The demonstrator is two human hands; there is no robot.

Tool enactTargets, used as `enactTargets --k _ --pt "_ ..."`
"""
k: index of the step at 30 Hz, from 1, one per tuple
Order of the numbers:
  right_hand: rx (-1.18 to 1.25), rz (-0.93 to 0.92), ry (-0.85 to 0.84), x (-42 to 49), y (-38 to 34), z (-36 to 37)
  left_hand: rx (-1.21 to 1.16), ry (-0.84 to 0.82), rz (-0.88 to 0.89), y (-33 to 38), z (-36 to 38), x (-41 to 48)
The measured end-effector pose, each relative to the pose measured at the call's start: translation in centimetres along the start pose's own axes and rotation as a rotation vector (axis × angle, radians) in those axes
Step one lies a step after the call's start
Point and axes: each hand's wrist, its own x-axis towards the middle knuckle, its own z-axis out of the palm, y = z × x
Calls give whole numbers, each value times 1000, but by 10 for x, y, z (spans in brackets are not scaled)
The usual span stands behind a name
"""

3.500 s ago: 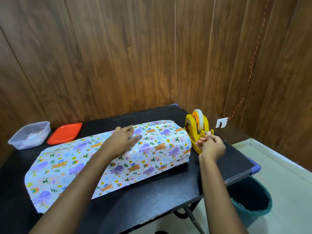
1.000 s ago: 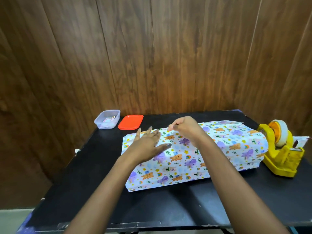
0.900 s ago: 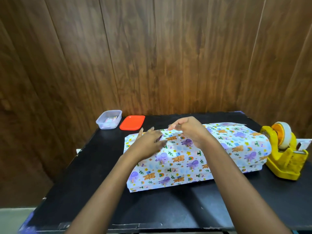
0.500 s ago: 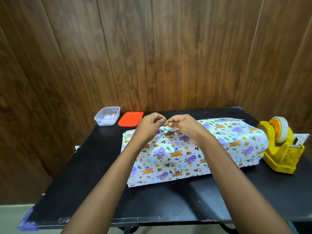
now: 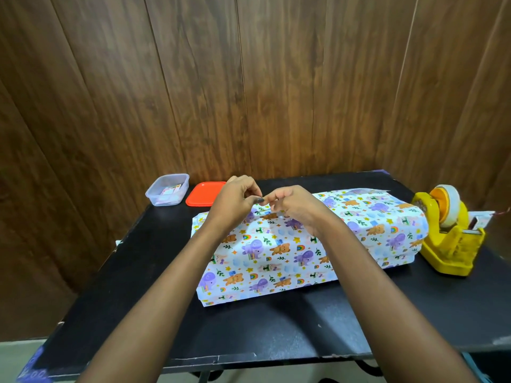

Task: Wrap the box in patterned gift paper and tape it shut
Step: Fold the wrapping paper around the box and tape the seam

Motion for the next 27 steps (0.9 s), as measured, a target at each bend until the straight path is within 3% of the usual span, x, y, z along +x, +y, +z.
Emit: enactTargets --k 6,11,17,18,21,23,27 --pt "87 18 3 3 2 0 42 -39 82 -1 -4 3" --pt "409 117 38 7 2 0 57 -130 163 -3 1 0" --pt "928 225 78 4 7 -12 -184 -173 -63 -1 -17 -3" --pt "871 160 91 2 9 -14 -200 -198 -106 -1 -19 -2" --pt "300 -125 -3 -5 5 -13 -238 -266 -170 0 -24 2" --pt "30 -202 -61 -4 2 -8 -305 -291 -172 2 -25 3" --pt "-65 -216 31 1 -1 -3 -389 -309 -189 1 -26 4"
